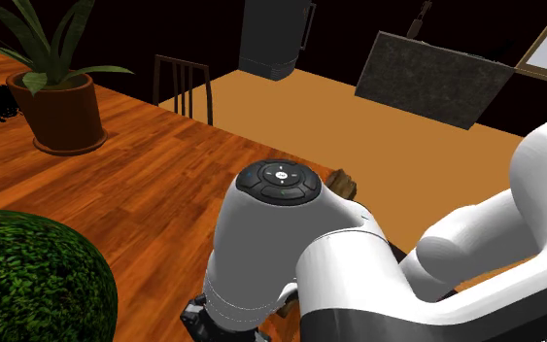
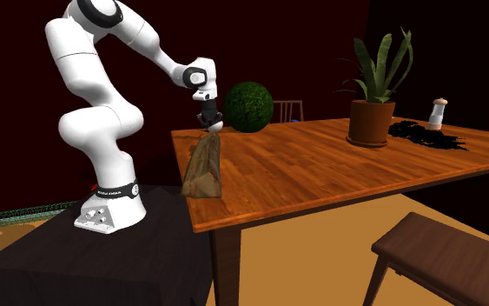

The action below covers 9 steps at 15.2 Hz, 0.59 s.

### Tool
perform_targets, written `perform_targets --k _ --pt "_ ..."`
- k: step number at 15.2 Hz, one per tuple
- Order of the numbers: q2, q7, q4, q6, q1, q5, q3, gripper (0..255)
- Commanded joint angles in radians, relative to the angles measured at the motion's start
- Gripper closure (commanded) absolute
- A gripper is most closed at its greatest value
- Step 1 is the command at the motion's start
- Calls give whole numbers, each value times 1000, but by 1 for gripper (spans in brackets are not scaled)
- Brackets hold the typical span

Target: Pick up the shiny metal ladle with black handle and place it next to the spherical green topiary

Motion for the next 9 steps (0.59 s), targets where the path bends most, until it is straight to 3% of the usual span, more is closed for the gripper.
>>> perform_targets --k 1,4,9 --pt "24 6 -15 38 -36 -12 45 255" --pt "58 19 -32 89 -101 -31 122 255" --pt "61 22 -32 90 -99 -35 121 255"
